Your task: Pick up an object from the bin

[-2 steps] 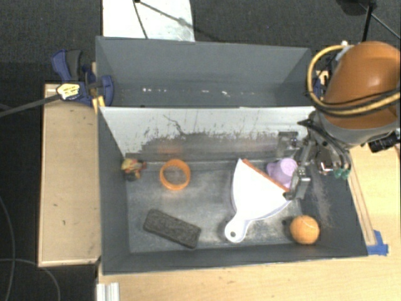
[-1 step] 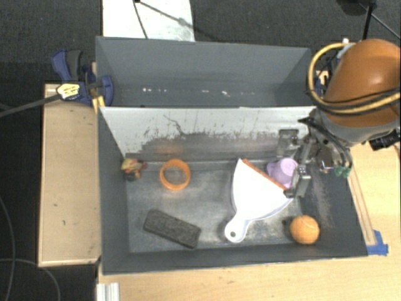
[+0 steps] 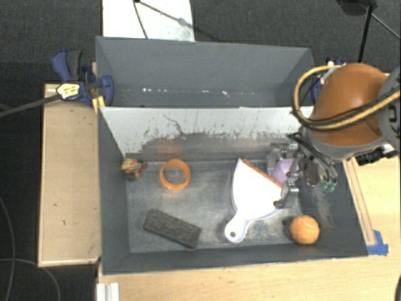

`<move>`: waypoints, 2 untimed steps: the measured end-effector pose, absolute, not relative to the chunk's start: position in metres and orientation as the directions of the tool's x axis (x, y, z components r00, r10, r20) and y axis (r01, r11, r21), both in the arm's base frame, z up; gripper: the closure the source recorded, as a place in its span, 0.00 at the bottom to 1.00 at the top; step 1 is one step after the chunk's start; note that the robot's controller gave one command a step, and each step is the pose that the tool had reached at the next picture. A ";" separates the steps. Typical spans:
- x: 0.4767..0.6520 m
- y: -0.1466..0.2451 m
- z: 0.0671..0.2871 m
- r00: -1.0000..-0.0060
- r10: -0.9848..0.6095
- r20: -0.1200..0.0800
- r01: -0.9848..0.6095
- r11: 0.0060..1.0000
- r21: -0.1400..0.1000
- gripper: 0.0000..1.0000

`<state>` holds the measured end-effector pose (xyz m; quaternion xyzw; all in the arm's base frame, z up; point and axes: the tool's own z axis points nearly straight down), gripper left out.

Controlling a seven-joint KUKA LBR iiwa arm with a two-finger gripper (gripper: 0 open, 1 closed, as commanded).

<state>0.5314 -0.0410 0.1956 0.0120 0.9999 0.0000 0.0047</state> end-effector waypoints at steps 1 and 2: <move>0.525 -0.038 0.161 -0.996 -0.085 -0.001 -0.085 0.996 0.000 0.00; 0.520 -0.046 0.135 -0.992 -0.126 -0.003 -0.126 0.992 0.000 0.00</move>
Offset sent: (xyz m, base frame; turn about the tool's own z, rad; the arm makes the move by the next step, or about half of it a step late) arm -0.0218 -0.0200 -0.1004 0.1689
